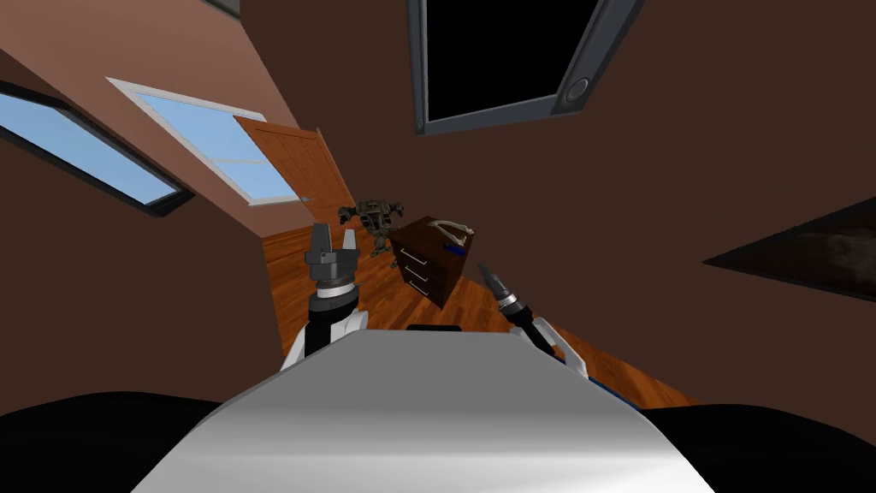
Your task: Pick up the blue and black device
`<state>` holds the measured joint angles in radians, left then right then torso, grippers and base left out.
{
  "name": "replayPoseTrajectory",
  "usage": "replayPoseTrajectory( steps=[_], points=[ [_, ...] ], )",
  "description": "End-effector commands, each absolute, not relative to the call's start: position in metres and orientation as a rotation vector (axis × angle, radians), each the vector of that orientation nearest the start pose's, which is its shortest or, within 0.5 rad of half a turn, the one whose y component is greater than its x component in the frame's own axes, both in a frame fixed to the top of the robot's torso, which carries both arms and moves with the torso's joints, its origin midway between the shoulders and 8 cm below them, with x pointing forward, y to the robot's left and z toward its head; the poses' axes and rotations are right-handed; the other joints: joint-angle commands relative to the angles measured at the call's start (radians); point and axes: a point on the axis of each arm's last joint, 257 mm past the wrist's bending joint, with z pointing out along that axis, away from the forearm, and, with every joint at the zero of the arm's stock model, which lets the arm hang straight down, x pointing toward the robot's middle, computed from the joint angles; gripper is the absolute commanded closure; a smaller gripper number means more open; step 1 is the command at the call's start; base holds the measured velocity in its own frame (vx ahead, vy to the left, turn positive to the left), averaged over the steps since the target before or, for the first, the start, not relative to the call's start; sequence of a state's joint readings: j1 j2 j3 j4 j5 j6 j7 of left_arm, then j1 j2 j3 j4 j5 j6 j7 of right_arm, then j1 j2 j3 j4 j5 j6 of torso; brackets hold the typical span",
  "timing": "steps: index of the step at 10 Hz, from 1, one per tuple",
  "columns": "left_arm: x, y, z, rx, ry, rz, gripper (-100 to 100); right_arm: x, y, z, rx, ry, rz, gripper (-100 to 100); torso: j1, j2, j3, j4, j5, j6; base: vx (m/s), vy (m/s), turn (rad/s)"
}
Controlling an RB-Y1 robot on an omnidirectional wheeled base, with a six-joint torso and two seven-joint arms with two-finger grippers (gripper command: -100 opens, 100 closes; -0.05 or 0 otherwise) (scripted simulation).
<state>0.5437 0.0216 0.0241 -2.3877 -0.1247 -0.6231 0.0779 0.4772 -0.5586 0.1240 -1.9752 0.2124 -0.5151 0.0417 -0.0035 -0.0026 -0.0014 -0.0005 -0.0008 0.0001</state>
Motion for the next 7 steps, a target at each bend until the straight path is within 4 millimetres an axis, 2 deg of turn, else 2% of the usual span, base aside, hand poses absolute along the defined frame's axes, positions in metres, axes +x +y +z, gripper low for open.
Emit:
replayPoseTrajectory(
  steps=[1, 2, 3, 4, 5, 6, 7],
  points=[
    [0.298, 0.258, 0.076, -0.428, 0.567, -1.305, 0, 0.369, -0.222, -0.171, 0.198, 1.47, 1.061, -100, 0.0, 0.0, 0.0, 0.0, 0.0, 0.0, 0.03, 0.013, 0.119],
    [0.298, 0.258, 0.076, -0.428, 0.566, -1.305, 0, 0.368, -0.224, -0.173, 0.172, 1.491, 1.052, -100, 0.003, 0.0, 0.0, 0.0, 0.001, 0.0, 0.023, 0.025, 0.071],
    [0.298, 0.258, 0.076, -0.428, 0.566, -1.305, 0, 0.364, -0.227, -0.193, 0.136, 1.55, 1.022, -100, 0.004, 0.0, 0.0, 0.0, 0.001, 0.0, 0.022, 0.038, 0.167],
    [0.298, 0.258, 0.076, -0.428, 0.566, -1.305, 0, 0.363, -0.23, -0.195, 0.111, 1.57, 1.012, -100, 0.005, 0.0, 0.0, 0.0, 0.001, -0.001, 0.024, 0.034, 0.076],
    [0.298, 0.258, 0.076, -0.428, 0.566, -1.305, 0, 0.358, -0.234, -0.215, 0.072, 1.63, 0.982, -100, 0.005, 0.0, 0.0, 0.0, 0.001, 0.0, 0.035, 0.042, 0.141],
    [0.298, 0.258, 0.076, -0.428, 0.566, -1.305, 0, 0.357, -0.238, -0.217, 0.046, 1.65, 0.97, -100, 0.006, 0.0, 0.0, 0.0, 0.001, 0.0, 0.033, 0.034, 0.075],
    [0.298, 0.258, 0.076, -0.428, 0.566, -1.305, 0, 0.35, -0.243, -0.237, 0.012, 1.709, 0.942, -100, 0.005, 0.0, 0.0, 0.0, 0.001, 0.0, 0.054, 0.044, 0.155]
  ],
)
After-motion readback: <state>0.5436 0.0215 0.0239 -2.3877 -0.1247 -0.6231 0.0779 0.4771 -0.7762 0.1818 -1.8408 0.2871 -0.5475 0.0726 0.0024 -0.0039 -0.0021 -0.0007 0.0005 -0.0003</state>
